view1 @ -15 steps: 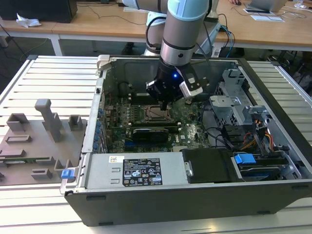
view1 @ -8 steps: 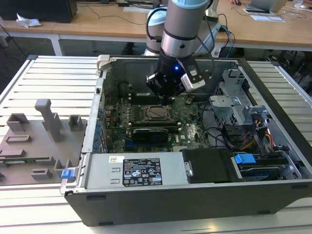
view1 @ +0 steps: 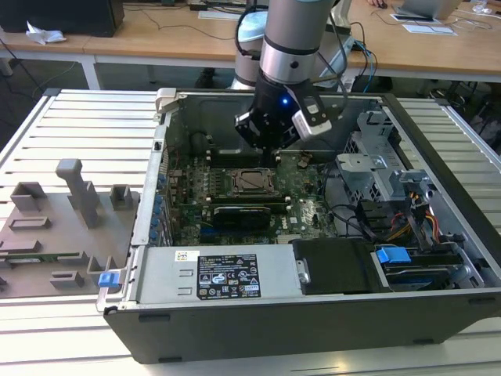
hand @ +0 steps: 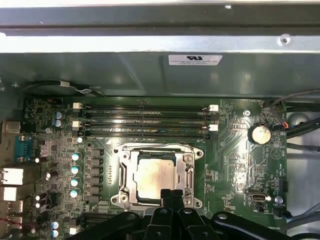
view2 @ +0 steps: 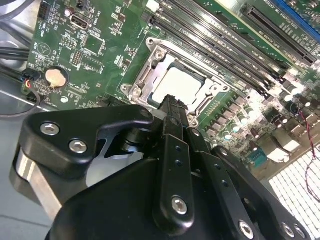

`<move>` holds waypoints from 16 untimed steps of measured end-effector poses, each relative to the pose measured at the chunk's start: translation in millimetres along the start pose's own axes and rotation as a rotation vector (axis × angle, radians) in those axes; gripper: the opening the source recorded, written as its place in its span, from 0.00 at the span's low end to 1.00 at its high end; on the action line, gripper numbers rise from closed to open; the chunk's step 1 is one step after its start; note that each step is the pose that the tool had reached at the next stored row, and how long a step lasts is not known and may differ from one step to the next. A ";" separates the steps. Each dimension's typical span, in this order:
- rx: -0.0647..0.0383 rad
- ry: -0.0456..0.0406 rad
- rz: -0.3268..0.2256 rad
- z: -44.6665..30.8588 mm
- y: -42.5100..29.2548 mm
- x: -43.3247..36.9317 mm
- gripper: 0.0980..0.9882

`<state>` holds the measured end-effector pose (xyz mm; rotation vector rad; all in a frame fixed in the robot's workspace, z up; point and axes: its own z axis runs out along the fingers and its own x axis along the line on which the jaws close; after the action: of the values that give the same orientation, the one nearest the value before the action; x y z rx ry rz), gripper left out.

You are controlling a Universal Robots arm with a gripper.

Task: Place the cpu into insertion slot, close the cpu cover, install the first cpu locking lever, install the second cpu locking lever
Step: 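Install the first cpu locking lever, then install the second cpu locking lever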

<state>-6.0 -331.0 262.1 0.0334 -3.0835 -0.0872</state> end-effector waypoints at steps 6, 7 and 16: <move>0.000 0.0000 0.000 -12.3 0.7 0.7 0.01; 0.000 -0.0001 0.000 -13.1 0.8 0.7 0.01; 0.000 0.0000 0.000 -13.5 0.8 0.8 0.01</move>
<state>-6.0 -331.0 275.7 0.0334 -3.0836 -0.0870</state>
